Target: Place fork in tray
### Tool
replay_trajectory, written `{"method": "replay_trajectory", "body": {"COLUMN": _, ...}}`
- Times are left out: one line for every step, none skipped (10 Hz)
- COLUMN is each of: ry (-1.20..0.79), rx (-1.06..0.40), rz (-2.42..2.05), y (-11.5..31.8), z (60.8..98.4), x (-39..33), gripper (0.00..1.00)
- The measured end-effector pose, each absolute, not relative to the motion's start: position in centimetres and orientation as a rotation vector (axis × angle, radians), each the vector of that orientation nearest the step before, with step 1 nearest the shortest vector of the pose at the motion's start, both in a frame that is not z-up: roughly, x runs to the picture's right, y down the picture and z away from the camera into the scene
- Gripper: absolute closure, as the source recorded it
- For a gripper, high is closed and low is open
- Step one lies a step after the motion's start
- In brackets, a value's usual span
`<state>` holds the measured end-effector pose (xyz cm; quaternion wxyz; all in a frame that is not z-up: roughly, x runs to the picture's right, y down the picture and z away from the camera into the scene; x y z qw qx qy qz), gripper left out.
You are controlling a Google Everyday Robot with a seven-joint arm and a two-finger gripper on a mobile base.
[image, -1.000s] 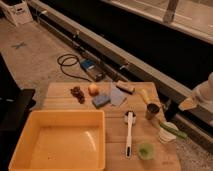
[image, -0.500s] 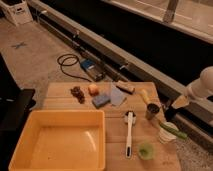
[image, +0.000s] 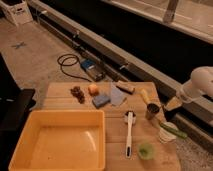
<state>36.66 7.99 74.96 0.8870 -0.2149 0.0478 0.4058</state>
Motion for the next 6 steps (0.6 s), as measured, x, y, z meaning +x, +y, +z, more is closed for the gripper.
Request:
{"method": "replay_trajectory", "body": {"ry": 0.098, "rx": -0.461, "rz": 0.837, "y": 8.4, "z": 75.6, "x": 36.2, "gripper": 0.33}}
{"method": "replay_trajectory", "body": {"ry": 0.086, "rx": -0.474, "rz": 0.828, "y": 8.6, "z": 76.1, "x": 35.7, "gripper": 0.33}}
{"method": "replay_trajectory", "body": {"ry": 0.078, "rx": -0.478, "rz": 0.821, "y": 8.8, "z": 76.3, "x": 35.5, "gripper": 0.33}}
{"method": "replay_trajectory", "body": {"ry": 0.066, "rx": -0.481, "rz": 0.816, "y": 8.8, "z": 76.6, "x": 35.4, "gripper": 0.33}}
{"method": "replay_trajectory", "body": {"ry": 0.053, "rx": -0.481, "rz": 0.808, "y": 8.7, "z": 77.0, "x": 35.1, "gripper": 0.33}}
{"method": "replay_trajectory", "body": {"ry": 0.046, "rx": -0.477, "rz": 0.807, "y": 8.5, "z": 77.4, "x": 34.9, "gripper": 0.33}}
